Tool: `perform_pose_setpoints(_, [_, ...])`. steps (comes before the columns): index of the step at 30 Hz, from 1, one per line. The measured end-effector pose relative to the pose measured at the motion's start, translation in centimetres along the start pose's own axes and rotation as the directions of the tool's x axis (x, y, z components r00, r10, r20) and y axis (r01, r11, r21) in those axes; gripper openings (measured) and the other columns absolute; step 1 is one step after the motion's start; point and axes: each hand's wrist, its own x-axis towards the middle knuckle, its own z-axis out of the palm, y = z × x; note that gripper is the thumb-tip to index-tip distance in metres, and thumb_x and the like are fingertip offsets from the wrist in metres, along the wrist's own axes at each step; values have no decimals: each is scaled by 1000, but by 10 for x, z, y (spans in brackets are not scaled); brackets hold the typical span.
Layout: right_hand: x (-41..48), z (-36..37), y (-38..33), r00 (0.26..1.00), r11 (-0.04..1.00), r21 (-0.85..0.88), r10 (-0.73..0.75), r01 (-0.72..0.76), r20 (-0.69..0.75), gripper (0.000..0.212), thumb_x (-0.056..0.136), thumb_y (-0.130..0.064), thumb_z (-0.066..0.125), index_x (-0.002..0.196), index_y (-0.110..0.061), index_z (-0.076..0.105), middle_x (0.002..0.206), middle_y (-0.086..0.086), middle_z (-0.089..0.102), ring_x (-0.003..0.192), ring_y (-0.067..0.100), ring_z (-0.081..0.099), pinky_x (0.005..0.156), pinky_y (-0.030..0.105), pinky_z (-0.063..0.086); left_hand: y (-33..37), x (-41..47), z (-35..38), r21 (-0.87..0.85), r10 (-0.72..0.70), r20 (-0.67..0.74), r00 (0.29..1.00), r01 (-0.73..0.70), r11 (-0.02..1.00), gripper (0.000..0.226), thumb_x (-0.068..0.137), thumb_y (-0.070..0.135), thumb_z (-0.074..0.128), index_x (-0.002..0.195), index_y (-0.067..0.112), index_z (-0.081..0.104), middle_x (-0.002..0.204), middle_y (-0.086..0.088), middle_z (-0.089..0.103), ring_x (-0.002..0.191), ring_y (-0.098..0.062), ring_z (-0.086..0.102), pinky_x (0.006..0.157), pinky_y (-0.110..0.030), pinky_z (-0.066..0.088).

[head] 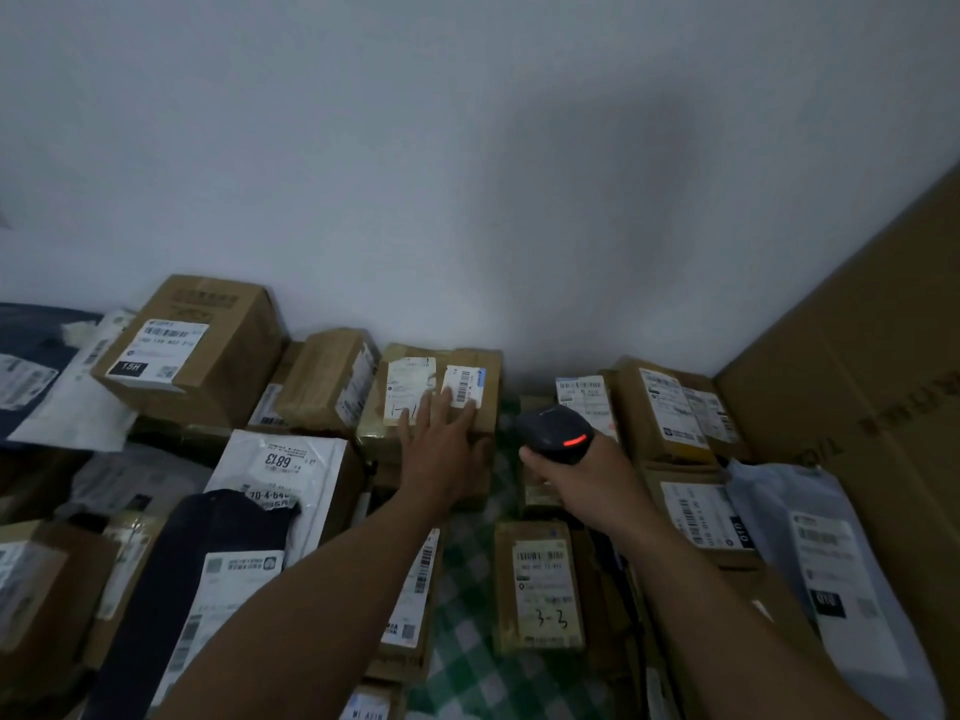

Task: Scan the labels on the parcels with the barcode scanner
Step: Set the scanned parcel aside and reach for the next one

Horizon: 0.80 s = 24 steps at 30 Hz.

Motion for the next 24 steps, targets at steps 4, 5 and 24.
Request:
perform_pose_setpoints(4, [5,-10,2,999,998,33,46,-45,-28,53,81,-49,82,128,-32,65,110,-9,74,106,14,68,95,45,56,2,21,-3,-48,-27,-18,999,26,998,63,102,51,47,159,30,30,172,-6,9,158,-31,1,125,-61,-1])
perform_pose_setpoints(5, [5,-13,2,998,998,46,54,-52,-30,50,81,-47,83,126,-31,66,108,-8,75,104,14,69,95,45,57,5,24,-3,-77,-44,-11,999,43,996,63,102,49,50,159,30,31,172,-5,8,158,-32,1,125,-62,0])
perform_pose_setpoints(24, [-22,-82,11,974,962,228,183,-149,-136,15,92,-35,76,100,-22,75,78,-5,78,67,12,65,66,31,51,123,27,60,-780,18,264,964,202,592,47,92,50,69,134,30,65,130,6,69,117,-17,67,98,-45,58])
